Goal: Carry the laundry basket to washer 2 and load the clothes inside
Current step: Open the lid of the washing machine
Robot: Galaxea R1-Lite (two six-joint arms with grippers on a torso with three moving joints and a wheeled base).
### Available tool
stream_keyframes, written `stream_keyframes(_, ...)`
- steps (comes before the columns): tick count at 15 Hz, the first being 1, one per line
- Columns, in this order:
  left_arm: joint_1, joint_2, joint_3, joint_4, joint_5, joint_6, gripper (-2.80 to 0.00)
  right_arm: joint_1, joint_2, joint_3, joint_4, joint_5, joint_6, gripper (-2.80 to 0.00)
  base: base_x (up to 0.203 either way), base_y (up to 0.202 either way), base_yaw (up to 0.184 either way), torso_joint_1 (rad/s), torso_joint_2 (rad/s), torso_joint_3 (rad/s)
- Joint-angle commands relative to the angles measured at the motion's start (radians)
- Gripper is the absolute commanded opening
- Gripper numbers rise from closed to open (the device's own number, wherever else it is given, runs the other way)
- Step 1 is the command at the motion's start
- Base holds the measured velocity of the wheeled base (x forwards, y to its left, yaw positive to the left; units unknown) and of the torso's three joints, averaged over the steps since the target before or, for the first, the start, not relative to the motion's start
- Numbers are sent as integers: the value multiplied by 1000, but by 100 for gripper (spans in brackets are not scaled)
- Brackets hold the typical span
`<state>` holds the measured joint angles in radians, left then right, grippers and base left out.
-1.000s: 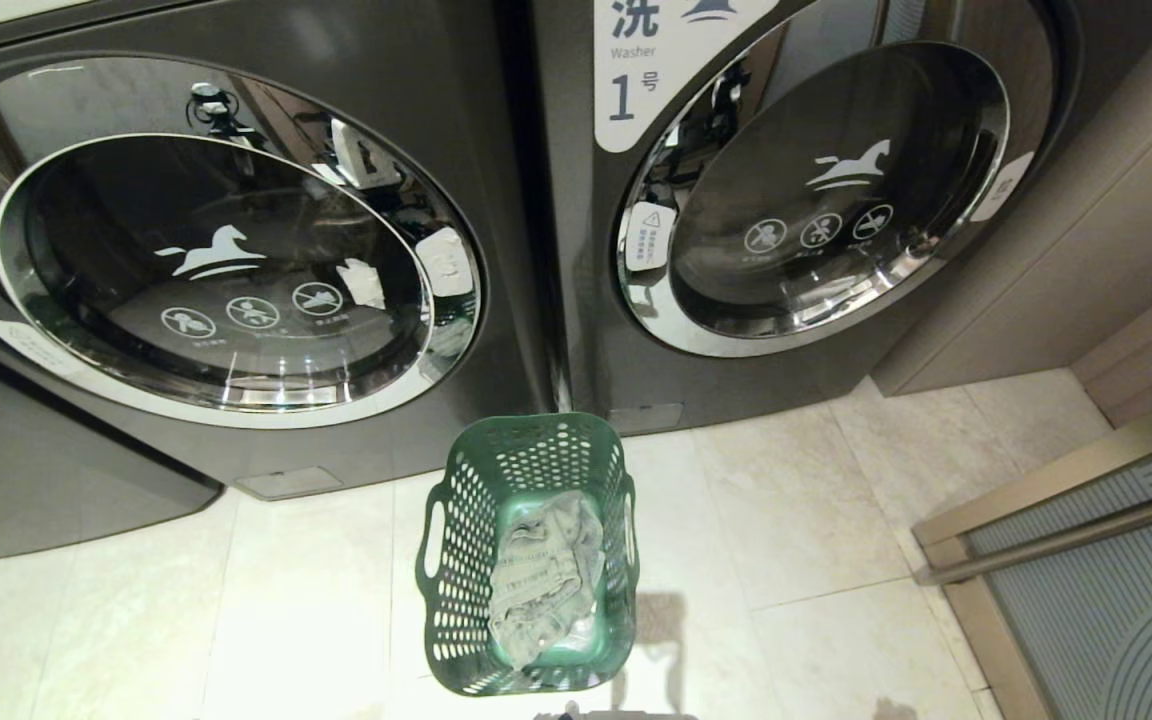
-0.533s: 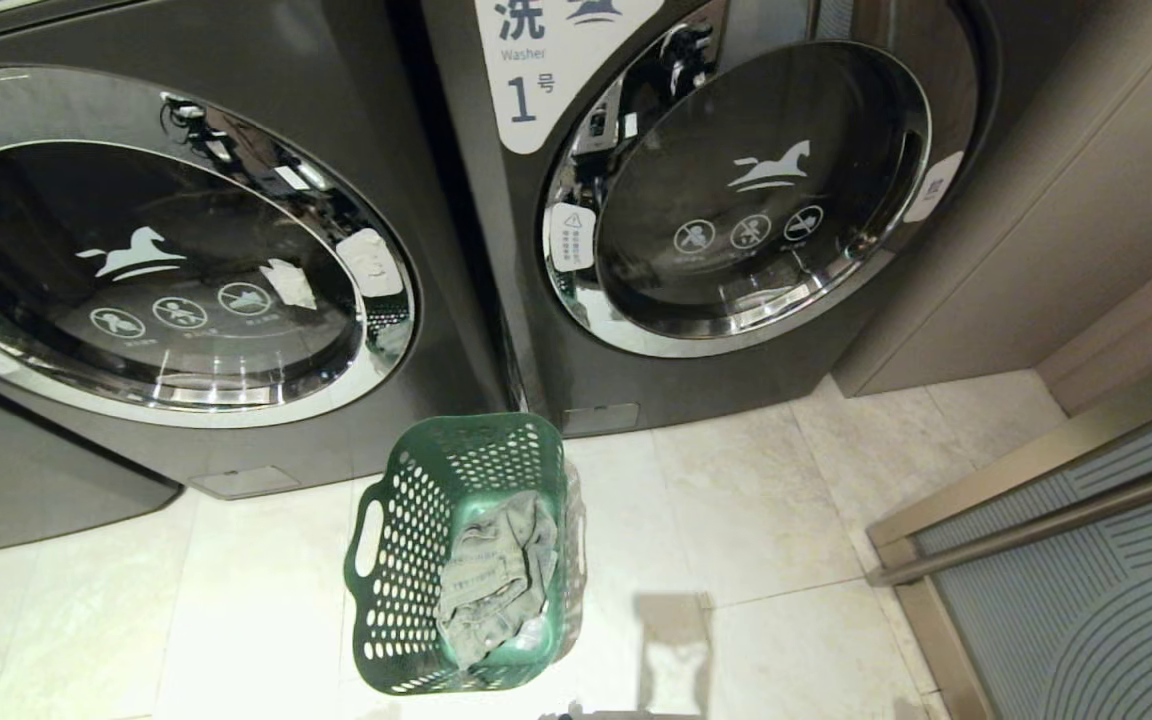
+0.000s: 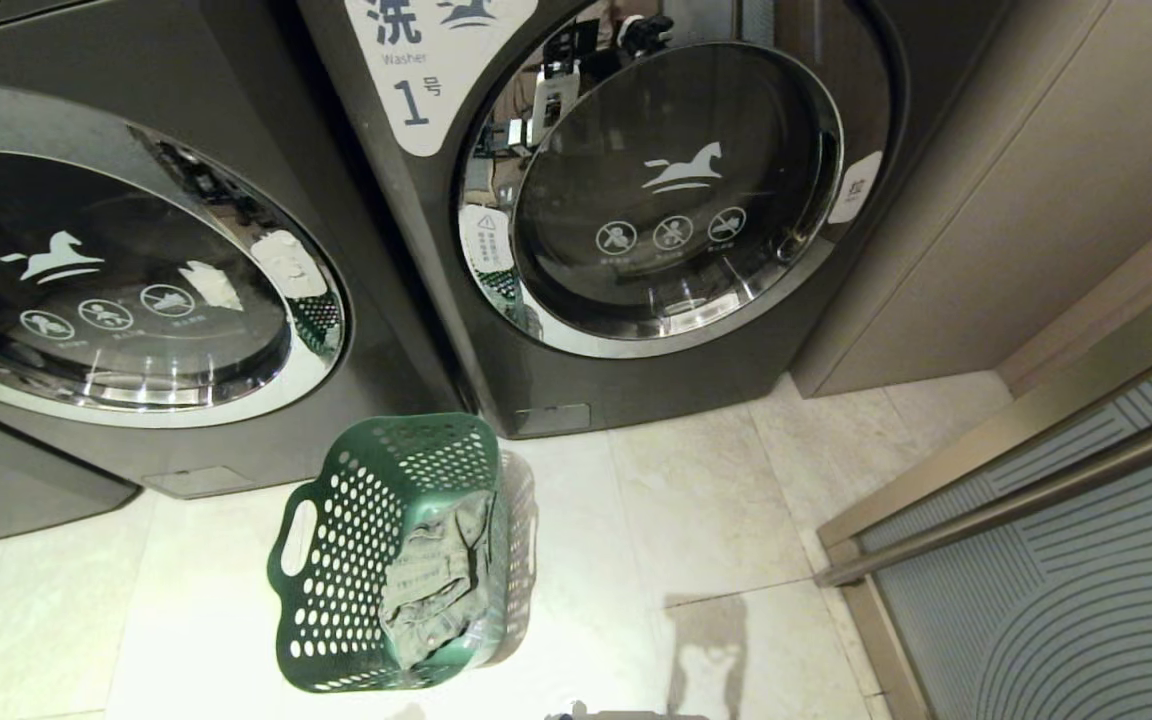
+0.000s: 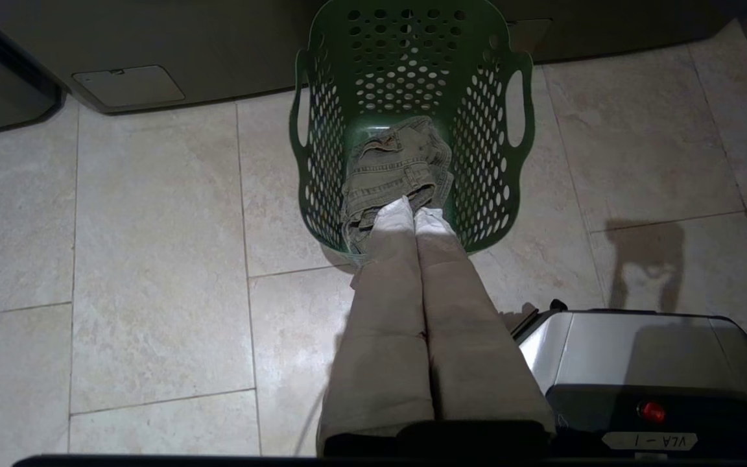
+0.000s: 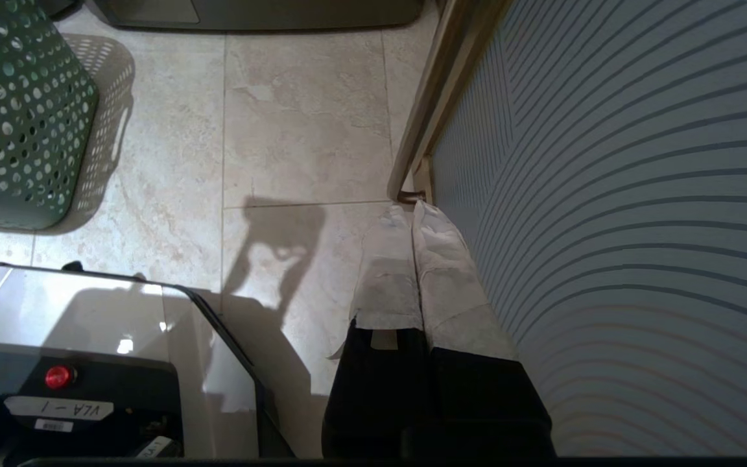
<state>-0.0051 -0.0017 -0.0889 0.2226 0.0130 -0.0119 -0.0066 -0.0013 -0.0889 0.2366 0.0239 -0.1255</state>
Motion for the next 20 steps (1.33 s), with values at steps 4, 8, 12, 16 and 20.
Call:
stream_keyframes(4,-1,2,1,-3,2,-3,-280,-1,1,0,1,1,-2,-280,0,-21,0,0,2,1)
stream_keyframes(8,-1,2,1,-3,1,-3,-280,-1,1,0,1,1,-2,-280,0,0,0,0,0,0)
stream_keyframes(12,-1,2,1,-3,1,-3,-280,-1,1,0,1,-1,3,-280,0,0,0,0,0,0)
stream_keyframes(16,-1,2,1,-3,1,-3,-280,-1,1,0,1,-1,3,-280,0,0,0,0,0,0)
stream_keyframes(20,-1,2,1,-3,1,-3,-280,-1,1,0,1,-1,3,-280,0,0,0,0,0,0)
